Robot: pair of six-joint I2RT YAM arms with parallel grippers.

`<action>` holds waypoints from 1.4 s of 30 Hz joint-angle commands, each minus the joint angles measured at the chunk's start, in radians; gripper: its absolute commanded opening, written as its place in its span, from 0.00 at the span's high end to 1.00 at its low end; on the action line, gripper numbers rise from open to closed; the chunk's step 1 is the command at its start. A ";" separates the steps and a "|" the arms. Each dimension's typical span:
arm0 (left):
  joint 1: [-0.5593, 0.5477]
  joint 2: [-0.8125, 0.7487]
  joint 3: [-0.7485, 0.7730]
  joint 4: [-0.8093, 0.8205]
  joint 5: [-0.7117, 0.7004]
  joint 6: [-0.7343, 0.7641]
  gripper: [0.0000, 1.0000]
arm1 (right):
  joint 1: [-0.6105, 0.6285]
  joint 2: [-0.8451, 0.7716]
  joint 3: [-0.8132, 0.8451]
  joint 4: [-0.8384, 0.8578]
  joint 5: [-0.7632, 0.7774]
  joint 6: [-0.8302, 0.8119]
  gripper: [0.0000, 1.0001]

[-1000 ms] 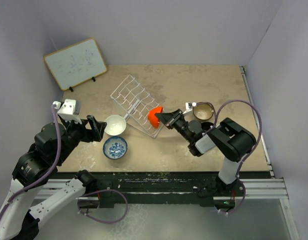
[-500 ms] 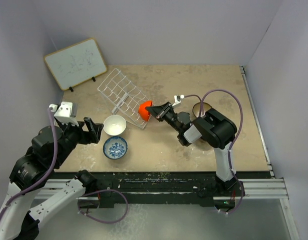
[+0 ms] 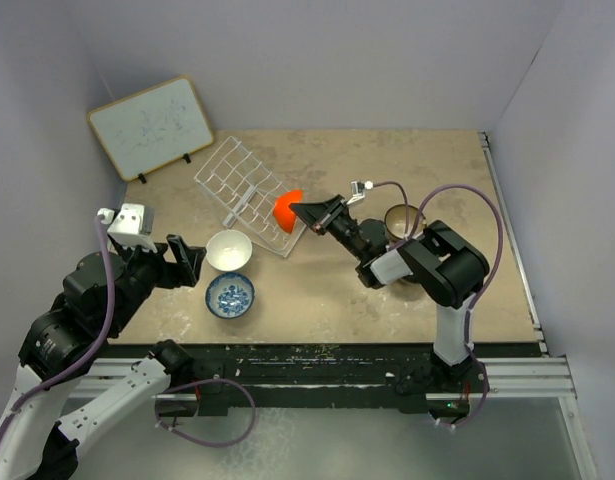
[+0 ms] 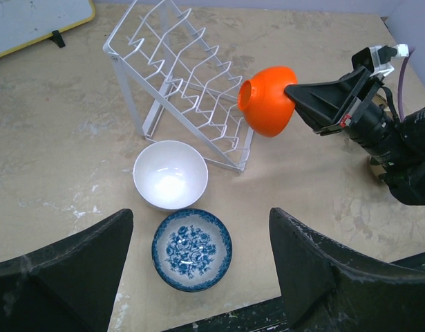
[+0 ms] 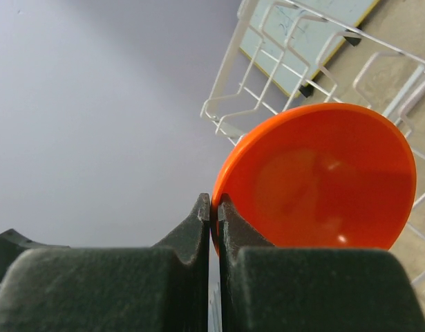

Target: Load the bowls into the dish rack

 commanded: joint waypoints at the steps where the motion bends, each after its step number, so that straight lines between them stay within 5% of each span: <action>1: 0.004 0.015 0.035 0.024 0.009 0.020 0.18 | 0.016 0.032 0.051 0.362 0.059 0.054 1.00; 17: 0.005 0.002 0.044 0.001 0.003 0.015 0.18 | 0.066 0.127 0.094 0.363 0.175 0.160 1.00; 42: 0.005 0.007 0.023 0.026 0.033 0.006 0.18 | 0.098 -0.022 -0.013 0.361 0.171 0.014 1.00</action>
